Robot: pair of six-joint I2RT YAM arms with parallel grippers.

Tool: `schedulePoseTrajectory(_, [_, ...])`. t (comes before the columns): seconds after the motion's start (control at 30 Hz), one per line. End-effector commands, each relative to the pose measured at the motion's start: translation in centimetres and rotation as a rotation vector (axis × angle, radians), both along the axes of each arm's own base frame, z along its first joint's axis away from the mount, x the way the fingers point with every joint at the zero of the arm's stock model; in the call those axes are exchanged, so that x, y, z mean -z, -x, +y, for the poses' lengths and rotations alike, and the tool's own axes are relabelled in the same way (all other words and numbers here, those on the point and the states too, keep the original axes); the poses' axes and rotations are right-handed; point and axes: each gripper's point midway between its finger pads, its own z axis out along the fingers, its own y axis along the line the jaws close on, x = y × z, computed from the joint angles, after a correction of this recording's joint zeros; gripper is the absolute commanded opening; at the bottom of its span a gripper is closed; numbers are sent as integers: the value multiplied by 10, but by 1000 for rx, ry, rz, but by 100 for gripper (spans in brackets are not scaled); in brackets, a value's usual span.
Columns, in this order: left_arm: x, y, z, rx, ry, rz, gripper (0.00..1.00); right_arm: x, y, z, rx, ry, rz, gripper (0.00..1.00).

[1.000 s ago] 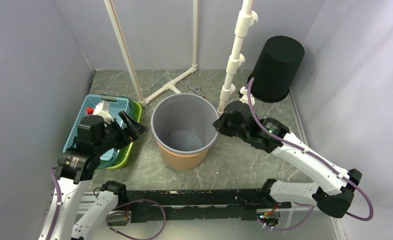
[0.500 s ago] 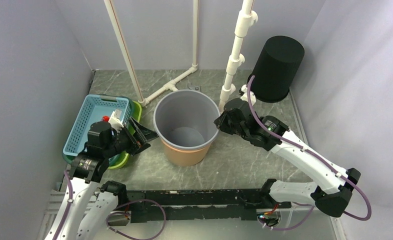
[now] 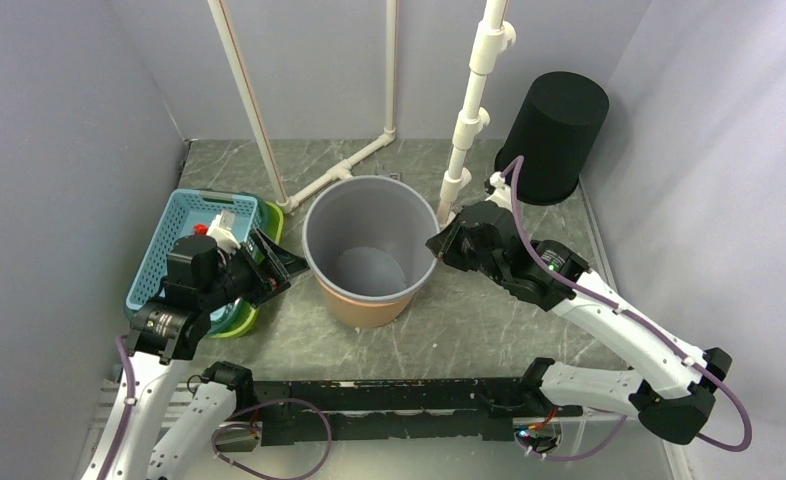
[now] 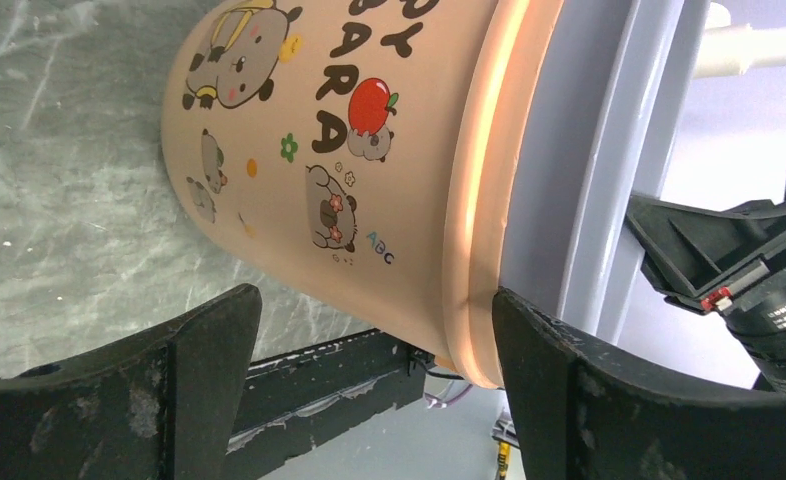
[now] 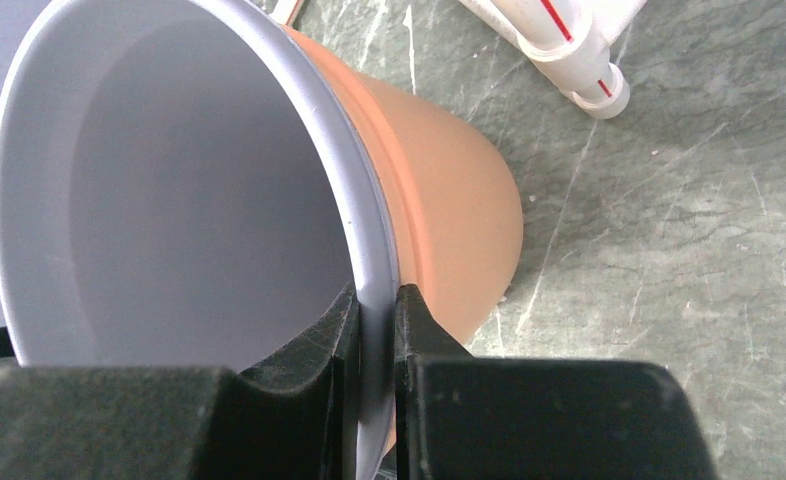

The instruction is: Turn the large container upside down

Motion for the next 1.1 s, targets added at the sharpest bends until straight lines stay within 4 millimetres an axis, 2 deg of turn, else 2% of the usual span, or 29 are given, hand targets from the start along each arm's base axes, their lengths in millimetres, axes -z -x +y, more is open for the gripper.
schedulePoseTrajectory(0.0, [5, -3, 8, -17, -63, -4, 91, -108, 12, 39, -139, -381, -174, 0])
schedulePoseTrajectory(0.27, [13, -2, 0, 33, -49, 13, 92, -122, 22, 68, -285, -469, -206, 0])
schedulePoseTrajectory(0.67, [6, -3, 12, -6, -108, -19, 93, -104, 12, 50, -171, -420, -178, 0])
schedulePoseTrajectory(0.87, [2, -10, 8, 16, -113, -20, 90, -94, 10, 60, -200, -386, -155, 0])
schedulePoseTrajectory(1.0, [-3, -10, 10, 11, -121, -41, 89, -102, 12, 70, -251, -429, -175, 0])
schedulePoseTrajectory(1.07, [-4, -10, 12, 0, -131, -45, 89, -107, 13, 69, -245, -463, -193, 0])
